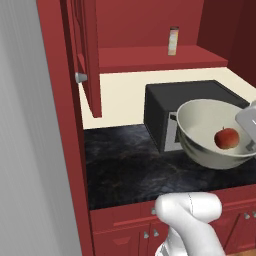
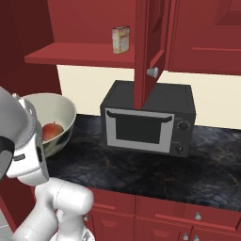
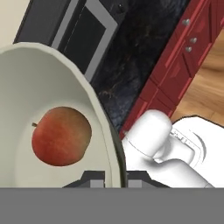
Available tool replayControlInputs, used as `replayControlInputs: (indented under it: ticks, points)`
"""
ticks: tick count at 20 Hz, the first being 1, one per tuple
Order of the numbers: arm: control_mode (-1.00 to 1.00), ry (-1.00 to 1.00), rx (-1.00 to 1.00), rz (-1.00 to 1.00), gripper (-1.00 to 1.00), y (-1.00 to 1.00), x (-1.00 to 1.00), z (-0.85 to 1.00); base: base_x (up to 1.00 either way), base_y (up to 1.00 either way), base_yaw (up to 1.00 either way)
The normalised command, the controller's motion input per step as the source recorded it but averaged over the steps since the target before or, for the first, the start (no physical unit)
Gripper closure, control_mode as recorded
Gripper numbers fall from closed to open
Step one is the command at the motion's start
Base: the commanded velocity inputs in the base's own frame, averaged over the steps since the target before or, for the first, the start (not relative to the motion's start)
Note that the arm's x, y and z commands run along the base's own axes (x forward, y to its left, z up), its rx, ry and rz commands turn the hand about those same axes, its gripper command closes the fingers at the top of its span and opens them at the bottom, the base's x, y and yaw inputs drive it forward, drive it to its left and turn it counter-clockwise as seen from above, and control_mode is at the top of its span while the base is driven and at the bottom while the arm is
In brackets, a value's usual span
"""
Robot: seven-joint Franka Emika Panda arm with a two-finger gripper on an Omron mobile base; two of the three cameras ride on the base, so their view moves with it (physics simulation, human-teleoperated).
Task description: Pick the apple from the cabinet and place it in the bowl. Then pick the bowl and place it in the sink. Then turn on the sink facuet.
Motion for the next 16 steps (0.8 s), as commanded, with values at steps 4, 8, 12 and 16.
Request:
replayControlInputs:
  ticks: [4, 8, 12, 16]
  points:
    - [1.00, 0.00, 0.00, 0.00, 1.00, 0.00, 0.00, 0.00, -0.22, -0.05, -0.01]
    - [1.00, 0.00, 0.00, 0.00, 1.00, 0.00, 0.00, 0.00, -0.78, -0.19, -0.11]
    - [1.00, 0.00, 0.00, 0.00, 1.00, 0.00, 0.00, 0.00, -0.94, -0.42, -0.25]
    - [1.00, 0.00, 0.00, 0.00, 1.00, 0.00, 0.00, 0.00, -0.51, -0.32, -0.46]
